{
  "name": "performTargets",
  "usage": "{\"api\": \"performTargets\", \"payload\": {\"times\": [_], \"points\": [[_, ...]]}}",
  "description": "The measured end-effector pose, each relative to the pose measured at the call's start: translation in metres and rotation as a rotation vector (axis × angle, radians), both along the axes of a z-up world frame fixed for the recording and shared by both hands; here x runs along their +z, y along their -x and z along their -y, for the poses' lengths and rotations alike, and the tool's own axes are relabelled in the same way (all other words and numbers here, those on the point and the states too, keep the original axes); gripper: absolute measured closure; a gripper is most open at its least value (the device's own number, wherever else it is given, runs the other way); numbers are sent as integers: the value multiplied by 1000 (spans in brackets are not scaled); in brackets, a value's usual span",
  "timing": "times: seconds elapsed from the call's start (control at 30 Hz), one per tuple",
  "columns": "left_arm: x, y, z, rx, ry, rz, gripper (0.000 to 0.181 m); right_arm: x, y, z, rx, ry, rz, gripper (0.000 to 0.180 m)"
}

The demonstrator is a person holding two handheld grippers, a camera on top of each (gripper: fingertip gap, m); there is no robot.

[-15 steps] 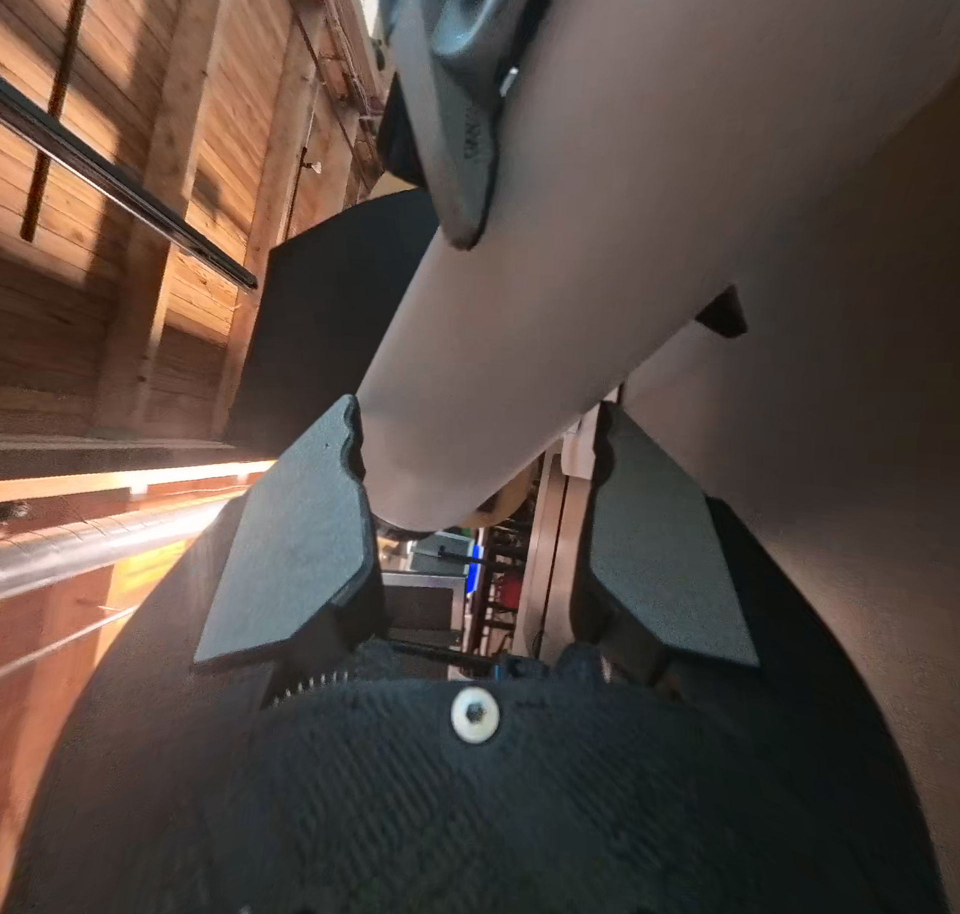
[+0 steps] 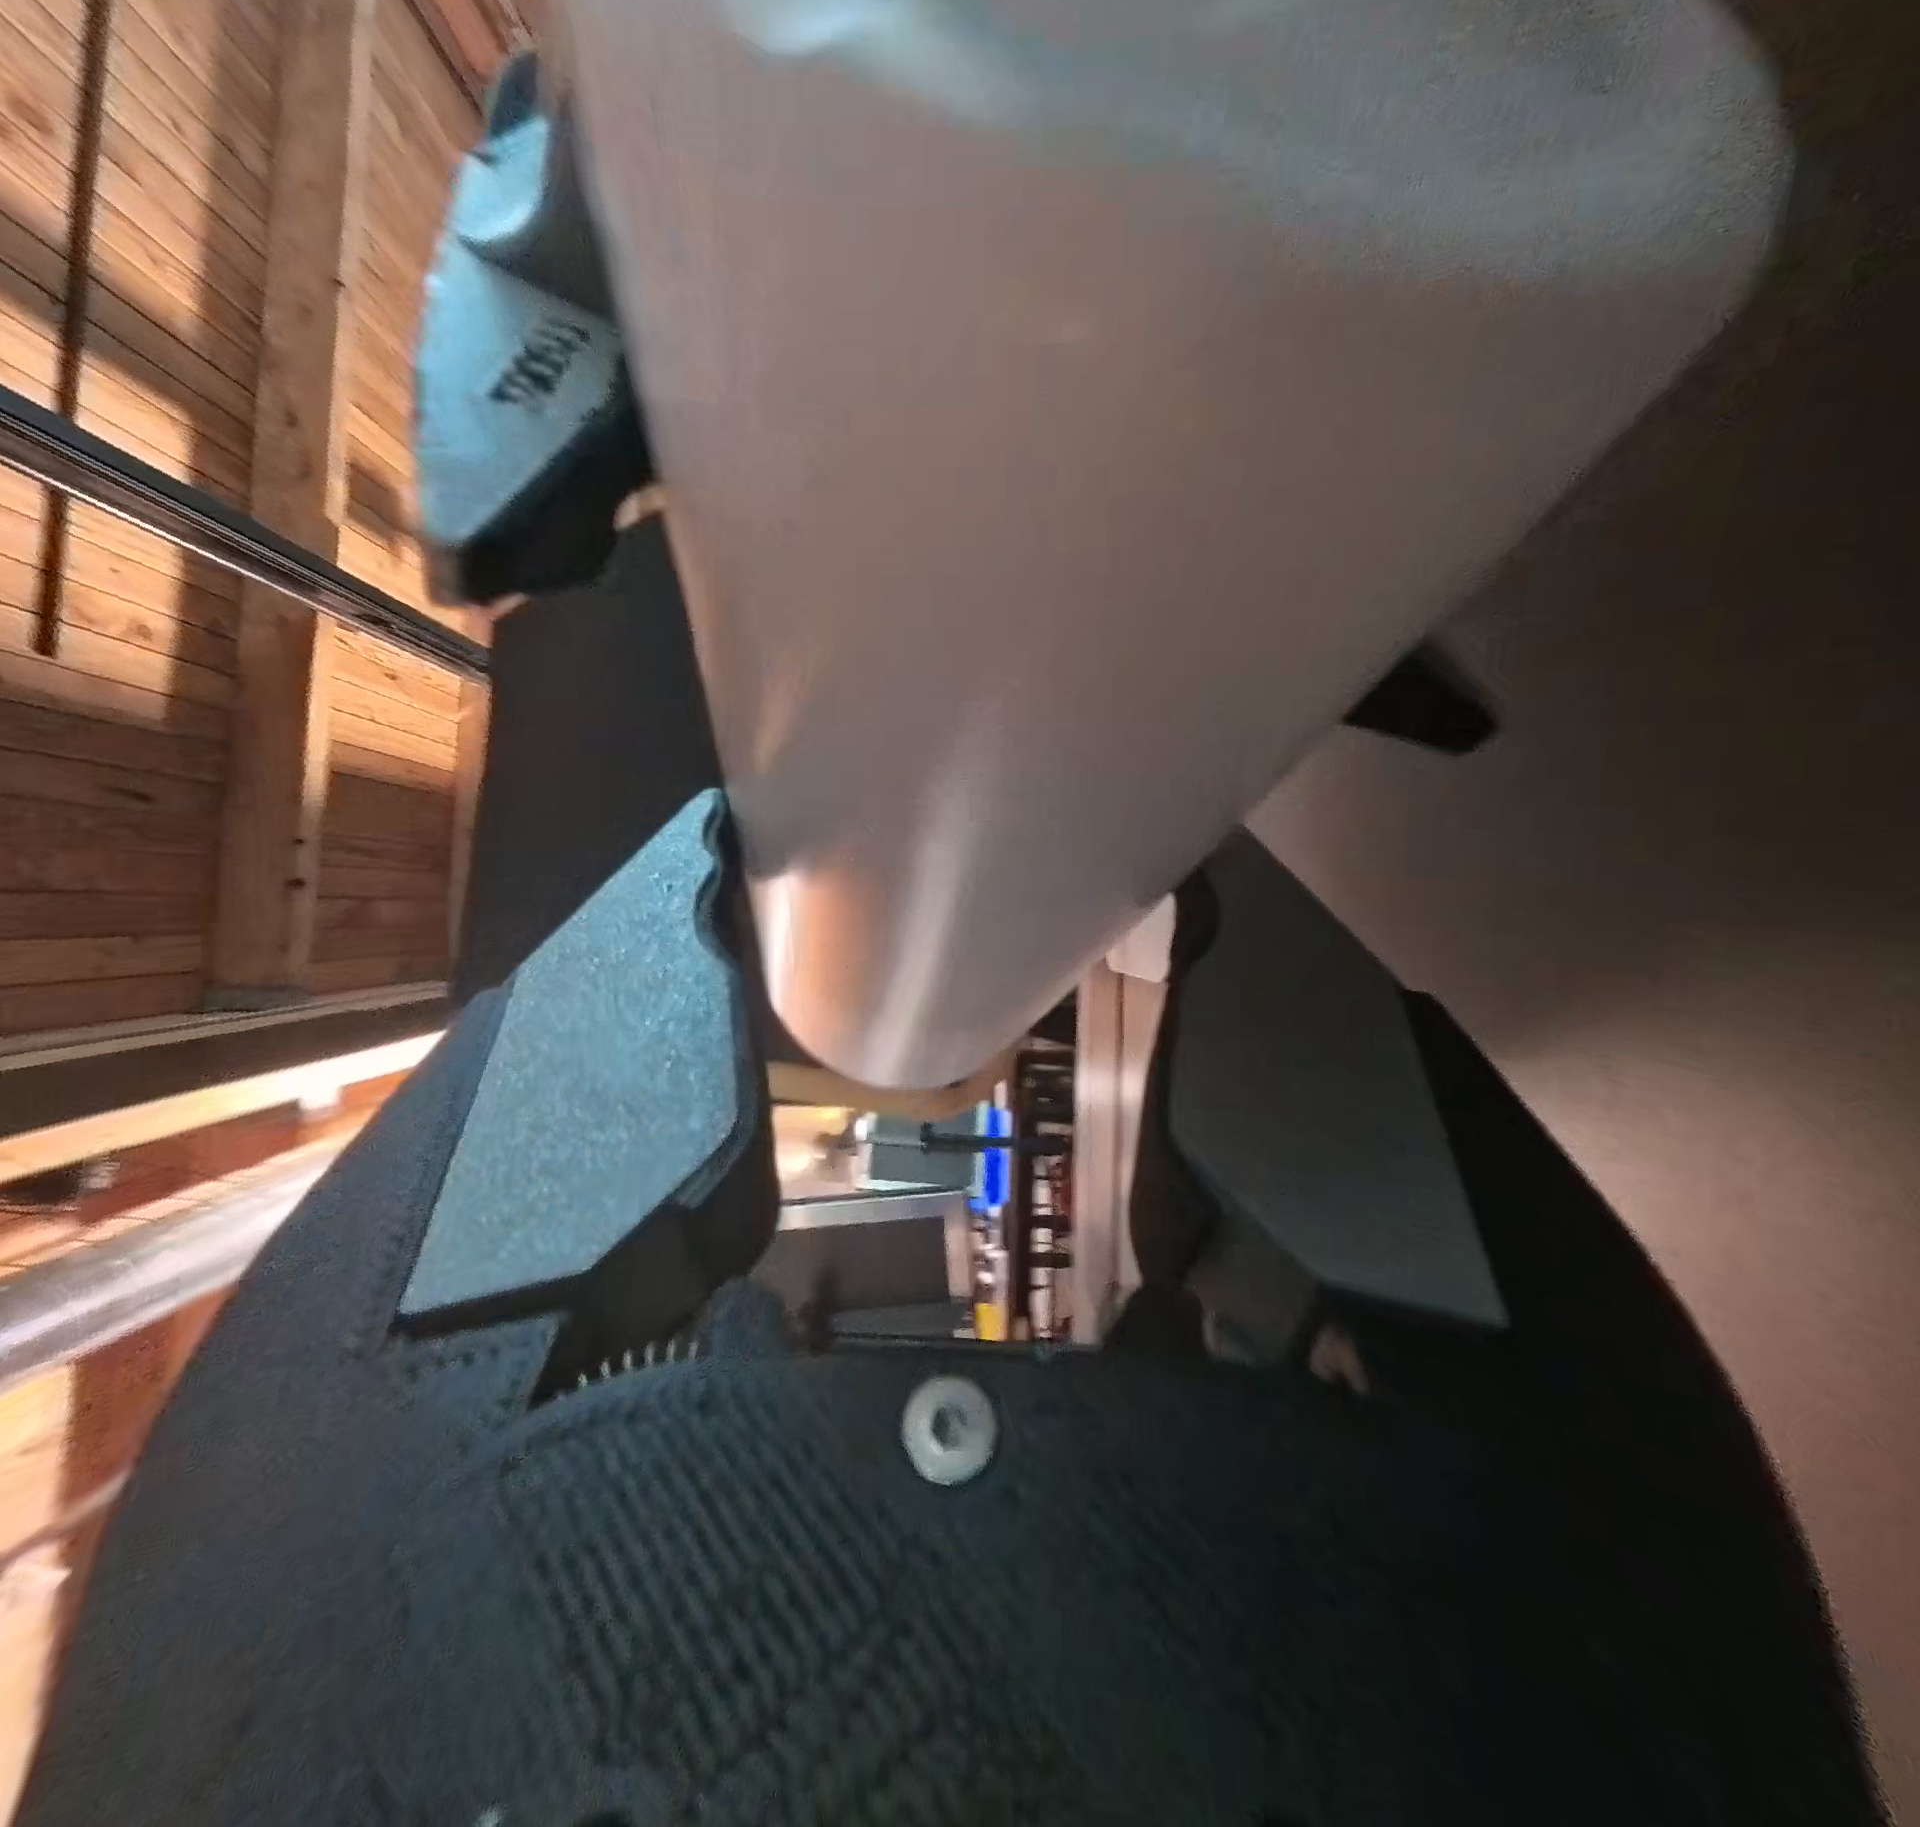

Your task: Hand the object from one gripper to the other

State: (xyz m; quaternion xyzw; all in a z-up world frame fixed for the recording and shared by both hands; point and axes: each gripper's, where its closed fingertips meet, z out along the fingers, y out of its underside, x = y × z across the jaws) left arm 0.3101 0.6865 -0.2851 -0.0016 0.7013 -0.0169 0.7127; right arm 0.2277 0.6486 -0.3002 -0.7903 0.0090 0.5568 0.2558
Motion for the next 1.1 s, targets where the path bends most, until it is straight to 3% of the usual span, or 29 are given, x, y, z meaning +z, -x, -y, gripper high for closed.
{"api": "performTargets", "payload": {"times": [0.03,0.2,0.33,0.47,0.73,0.87,0.97,1.1], "points": [[-1,-1,-2,-1,64,-22,100,5,-4,-3,-28,-26,7,84],[6,2,-9,-40,326,-76,101,35,-23,-12,-135,-169,-28,65],[16,6,-13,-50,403,-66,101,60,-49,-19,-273,-330,9,73],[31,10,-14,-86,529,-38,102,90,-53,-15,-305,-499,3,76],[61,23,-11,-280,1111,-161,102,129,-72,-7,-464,-797,168,77],[57,23,-4,-319,1314,-294,102,122,-46,-10,-370,-885,393,79],[43,22,12,-315,1381,-429,102,107,-34,-26,-381,-880,591,68],[25,21,31,-283,1388,-559,102,88,-27,-41,-392,-849,757,83]]}}
